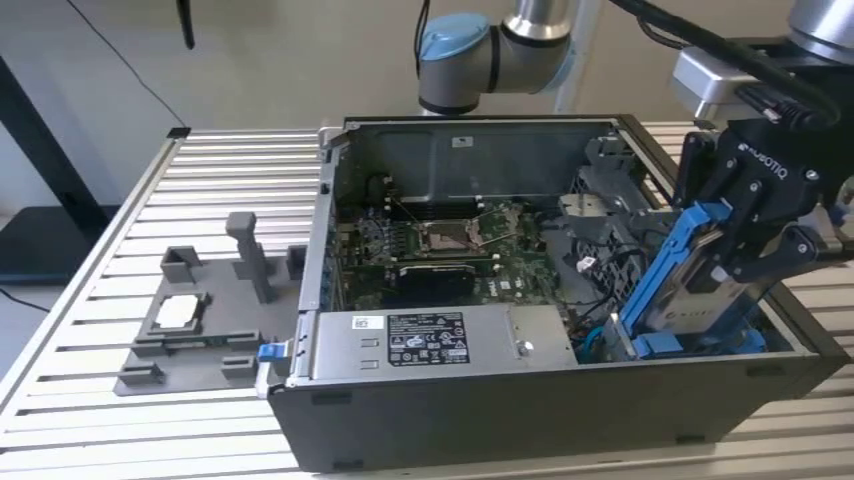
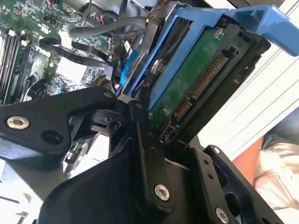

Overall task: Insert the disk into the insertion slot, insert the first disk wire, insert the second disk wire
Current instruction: 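Insert the disk into the insertion slot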

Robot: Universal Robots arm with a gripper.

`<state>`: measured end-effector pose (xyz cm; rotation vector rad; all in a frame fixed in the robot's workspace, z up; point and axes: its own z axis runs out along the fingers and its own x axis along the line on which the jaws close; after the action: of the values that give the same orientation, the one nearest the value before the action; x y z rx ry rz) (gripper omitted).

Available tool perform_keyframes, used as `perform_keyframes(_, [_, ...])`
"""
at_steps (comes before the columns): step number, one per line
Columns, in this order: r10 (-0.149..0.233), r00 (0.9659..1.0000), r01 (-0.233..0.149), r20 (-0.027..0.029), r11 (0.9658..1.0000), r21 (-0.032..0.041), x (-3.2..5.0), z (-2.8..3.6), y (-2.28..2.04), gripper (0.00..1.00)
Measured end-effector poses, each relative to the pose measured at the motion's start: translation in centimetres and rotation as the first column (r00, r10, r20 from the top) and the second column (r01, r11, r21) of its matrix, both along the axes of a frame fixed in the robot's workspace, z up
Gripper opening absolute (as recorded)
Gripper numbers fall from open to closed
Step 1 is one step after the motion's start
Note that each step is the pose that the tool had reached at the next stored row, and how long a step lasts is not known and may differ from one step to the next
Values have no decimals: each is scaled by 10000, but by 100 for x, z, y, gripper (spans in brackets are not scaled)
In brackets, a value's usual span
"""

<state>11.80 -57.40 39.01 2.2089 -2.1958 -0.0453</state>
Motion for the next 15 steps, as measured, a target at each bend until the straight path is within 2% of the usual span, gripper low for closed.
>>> perform_keyframes(7, [1, 10000, -1, 0, 10000, 1, 0, -124, 0, 33])
perform_keyframes(15, [35, 10000, -35, -2, 10000, 0, 0, -134, 0, 33])
